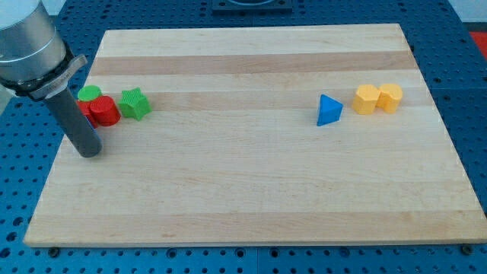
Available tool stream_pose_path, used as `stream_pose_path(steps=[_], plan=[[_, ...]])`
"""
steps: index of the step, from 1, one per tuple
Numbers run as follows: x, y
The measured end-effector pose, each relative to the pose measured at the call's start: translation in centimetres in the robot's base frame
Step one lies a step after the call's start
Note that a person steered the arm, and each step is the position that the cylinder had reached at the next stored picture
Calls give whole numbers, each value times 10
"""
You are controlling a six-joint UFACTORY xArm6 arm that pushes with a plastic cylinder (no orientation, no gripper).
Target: Move the blue triangle below the blue cube
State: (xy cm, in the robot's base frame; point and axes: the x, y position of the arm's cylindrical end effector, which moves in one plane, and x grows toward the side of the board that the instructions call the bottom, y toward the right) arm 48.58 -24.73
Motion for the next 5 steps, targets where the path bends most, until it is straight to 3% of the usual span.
stream_pose_path(steps=[1, 2, 3, 5], plan=[[-2, -1], [36, 74], [82, 213], [71, 476]])
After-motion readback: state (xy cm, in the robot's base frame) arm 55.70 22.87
